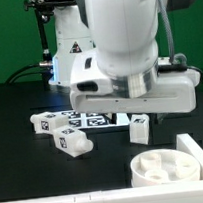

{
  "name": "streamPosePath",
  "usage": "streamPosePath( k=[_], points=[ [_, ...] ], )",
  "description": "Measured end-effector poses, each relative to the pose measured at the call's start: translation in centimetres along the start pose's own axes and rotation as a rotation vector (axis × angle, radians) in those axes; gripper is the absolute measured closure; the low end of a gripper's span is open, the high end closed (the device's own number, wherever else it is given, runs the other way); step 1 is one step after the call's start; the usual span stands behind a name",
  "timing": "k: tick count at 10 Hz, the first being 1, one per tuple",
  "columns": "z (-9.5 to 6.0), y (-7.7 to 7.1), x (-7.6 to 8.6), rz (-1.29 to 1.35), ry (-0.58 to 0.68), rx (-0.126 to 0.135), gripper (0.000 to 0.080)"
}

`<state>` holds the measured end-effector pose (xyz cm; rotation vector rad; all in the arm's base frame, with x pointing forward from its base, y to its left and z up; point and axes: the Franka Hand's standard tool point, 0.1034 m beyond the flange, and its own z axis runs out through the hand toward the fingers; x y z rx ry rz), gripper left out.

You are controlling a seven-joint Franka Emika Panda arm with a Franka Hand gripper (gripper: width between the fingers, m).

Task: Assemble stool

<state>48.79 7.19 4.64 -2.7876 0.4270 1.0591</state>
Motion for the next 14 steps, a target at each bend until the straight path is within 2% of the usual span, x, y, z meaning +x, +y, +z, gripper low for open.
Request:
streamPosePath(
  k=[1, 2, 3, 4, 5, 7, 8, 9, 12, 14],
  points=[
    [0.2, -0.2, 0.4, 0.101, -0.084, 0.044, 0.015],
    [0.9, -0.3, 0.1, 0.172, -0.176, 0.066, 0.015],
    [1.7, -0.5, -0.1, 0.16, -0.234, 0.047, 0.015],
    [2.4, -0.5, -0.4, 0.163, -0.307, 0.043, 0.015],
    [2.5, -0.2, 0.0, 0.165, -0.331, 0.041, 0.015],
    [2.4, -0.4, 0.1, 0.163, -0.315, 0.043, 0.015],
    [3.4, -0.5, 0.0, 0.185, -0.319, 0.045, 0.015],
    [4.0, -0.9, -0.6, 0.189, -0.337, 0.06, 0.015],
    [4.1, -1.1, -0.7, 0.185, -0.341, 0.06, 0.015],
    [4.1, -1.0, -0.7, 0.185, -0.341, 0.06, 0.0431]
  ],
)
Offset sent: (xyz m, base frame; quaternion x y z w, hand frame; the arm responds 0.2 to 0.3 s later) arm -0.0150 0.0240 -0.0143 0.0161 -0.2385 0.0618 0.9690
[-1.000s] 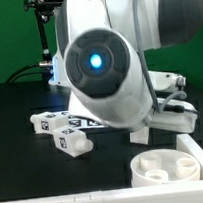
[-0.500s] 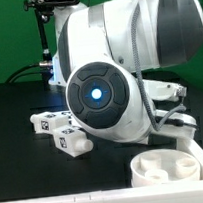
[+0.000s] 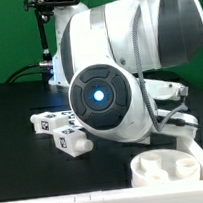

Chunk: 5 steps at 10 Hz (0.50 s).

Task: Assemble stool

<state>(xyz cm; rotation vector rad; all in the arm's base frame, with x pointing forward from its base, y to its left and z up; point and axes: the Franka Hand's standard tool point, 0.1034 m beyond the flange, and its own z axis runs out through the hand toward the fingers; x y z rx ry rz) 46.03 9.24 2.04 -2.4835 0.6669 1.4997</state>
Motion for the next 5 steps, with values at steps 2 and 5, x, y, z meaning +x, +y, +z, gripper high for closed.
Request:
streamPosePath(
  k=[2, 5],
  points=[
    [0.0, 0.0, -0.1, 0.0, -0.003, -0.001, 0.0478],
    [-3.0, 0.1, -2.2, -0.023, 0.017, -0.008, 0.0478]
  ],
)
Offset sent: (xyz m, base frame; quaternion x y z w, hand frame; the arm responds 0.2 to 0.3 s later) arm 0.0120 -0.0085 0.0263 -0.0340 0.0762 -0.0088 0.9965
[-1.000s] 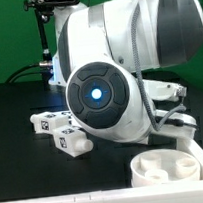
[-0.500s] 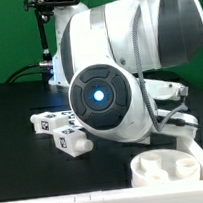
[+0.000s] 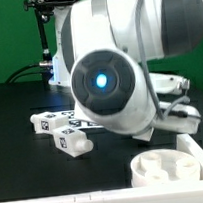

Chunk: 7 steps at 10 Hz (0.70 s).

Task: Assemble stool

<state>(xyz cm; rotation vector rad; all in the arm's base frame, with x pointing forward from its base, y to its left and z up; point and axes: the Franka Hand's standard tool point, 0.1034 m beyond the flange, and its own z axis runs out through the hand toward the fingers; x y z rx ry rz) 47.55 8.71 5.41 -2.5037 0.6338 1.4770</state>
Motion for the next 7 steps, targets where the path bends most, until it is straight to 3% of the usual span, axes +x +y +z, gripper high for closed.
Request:
streamPosePath(
  k=[1, 2, 3, 4, 6, 7],
  points=[
    [-3.0, 0.1, -1.2, -0.024, 0.018, 0.01, 0.0478],
    [-5.1, -0.4, -1.6, -0.025, 0.099, 0.015, 0.0478],
    [-5.2, -1.0, -2.3, -0.022, 0.145, 0.006, 0.0478],
    [-4.8, -1.1, -2.0, -0.032, 0.187, 0.015, 0.0478],
    [-5.7, -1.8, -1.6, -0.048, 0.33, 0.036, 0.0478],
    [-7.3, -1.0, -2.6, -0.124, 0.391, -0.004, 0.0478]
  ],
)
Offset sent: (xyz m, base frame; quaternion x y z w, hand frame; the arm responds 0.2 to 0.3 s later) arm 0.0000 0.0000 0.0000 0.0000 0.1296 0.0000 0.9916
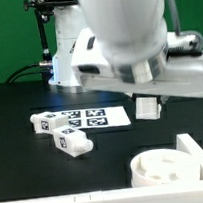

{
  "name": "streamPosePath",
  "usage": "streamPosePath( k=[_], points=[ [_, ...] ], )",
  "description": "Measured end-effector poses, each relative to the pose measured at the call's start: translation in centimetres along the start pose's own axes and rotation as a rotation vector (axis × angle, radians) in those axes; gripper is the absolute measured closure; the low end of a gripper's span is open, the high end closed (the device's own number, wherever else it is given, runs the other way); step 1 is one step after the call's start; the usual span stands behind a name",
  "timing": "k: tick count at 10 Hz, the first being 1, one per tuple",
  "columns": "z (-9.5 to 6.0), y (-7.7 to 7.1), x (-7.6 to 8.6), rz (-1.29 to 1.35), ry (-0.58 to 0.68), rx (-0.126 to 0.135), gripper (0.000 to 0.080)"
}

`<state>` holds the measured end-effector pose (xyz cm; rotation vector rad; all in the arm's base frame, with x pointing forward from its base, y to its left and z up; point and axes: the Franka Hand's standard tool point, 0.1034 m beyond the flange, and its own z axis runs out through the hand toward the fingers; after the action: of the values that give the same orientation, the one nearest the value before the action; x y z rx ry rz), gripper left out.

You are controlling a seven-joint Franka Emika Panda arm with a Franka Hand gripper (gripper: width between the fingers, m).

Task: Assemble stool

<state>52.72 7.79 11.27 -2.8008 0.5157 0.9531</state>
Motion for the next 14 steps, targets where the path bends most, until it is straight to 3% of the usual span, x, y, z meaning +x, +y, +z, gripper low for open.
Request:
streamPosePath(
  k=[1, 2, 3, 5, 6, 7, 8, 9, 10, 11, 13, 14],
  points=[
    [-3.6, 0.2, 0.2, -0.075, 0.078, -0.025, 0.0478],
    [-7.4, -0.7, 0.6, -0.135, 0.212, -0.023, 0.0478],
    [-8.5, -1.3, 0.4, -0.136, 0.282, -0.008, 0.0477],
    [-8.3, -1.7, 1.0, -0.143, 0.422, 0.02, 0.0477],
    [-8.5, -1.9, 1.5, -0.161, 0.493, 0.019, 0.0477],
    [-8.9, -2.1, 2.8, -0.192, 0.566, -0.011, 0.0477],
    [-9.8, -2.6, 4.3, -0.254, 0.666, -0.07, 0.0477],
    [-9.8, -3.0, 5.3, -0.307, 0.763, -0.097, 0.0477],
    [-9.0, -3.3, 5.8, -0.356, 0.842, -0.117, 0.0477],
    [-8.2, -3.6, 5.8, -0.395, 0.905, -0.122, 0.0476],
    [-8.0, -4.1, 5.8, -0.422, 1.028, -0.07, 0.0476],
    [-7.7, -4.0, 5.8, -0.423, 1.024, -0.07, 0.0476]
  ],
)
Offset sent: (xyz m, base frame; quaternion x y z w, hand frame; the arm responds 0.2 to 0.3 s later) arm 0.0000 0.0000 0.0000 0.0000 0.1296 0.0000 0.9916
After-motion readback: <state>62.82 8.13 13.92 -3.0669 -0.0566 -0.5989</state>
